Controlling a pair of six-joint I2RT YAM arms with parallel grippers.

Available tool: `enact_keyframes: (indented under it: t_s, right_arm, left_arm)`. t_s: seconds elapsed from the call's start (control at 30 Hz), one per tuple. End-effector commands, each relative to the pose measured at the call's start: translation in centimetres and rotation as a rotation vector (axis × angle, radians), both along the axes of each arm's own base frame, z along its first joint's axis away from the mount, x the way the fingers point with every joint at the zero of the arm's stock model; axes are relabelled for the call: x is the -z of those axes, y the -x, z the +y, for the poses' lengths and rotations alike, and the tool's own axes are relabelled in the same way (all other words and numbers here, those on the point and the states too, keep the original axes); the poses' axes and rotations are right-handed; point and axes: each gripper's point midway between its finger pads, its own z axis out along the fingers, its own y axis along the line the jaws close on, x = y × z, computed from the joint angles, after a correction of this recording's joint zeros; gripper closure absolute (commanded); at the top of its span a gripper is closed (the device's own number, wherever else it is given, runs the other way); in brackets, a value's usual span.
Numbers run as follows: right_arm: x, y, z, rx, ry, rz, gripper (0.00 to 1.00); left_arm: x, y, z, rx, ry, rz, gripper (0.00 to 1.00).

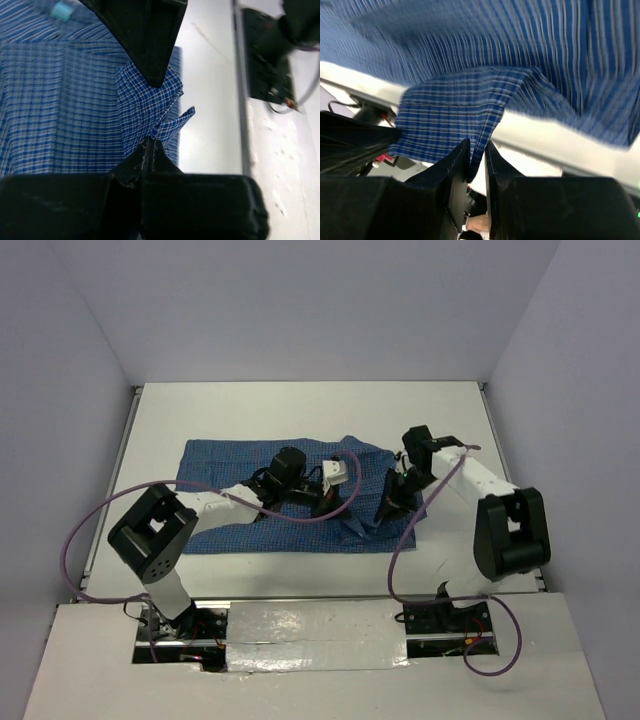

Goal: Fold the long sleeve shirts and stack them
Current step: Fold the shirt

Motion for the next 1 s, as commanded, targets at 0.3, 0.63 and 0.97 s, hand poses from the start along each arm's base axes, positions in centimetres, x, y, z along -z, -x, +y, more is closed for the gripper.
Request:
enact_keyframes:
  t_s: [0.3, 0.63, 0.97]
  right_arm:
    - [0.5, -9.7, 0.1, 0.042, -0.020, -0.086, 0.64]
    - [0.2, -11.1, -1.7, 0.112, 0.091, -0.187, 0.54]
    - [0.4, -2.8, -3.7, 0.348, 0.094, -0.252, 0.48]
  left_arm:
    - [2.4, -9.5, 1.1, -0.398, 0.000, 0.041, 0.84]
    - [2.2, -14.6, 3.6, -0.656, -0.062, 0.073, 0.42]
    - [1.0, -12.4, 4.4, -0.552, -0.135, -0.105, 0.37]
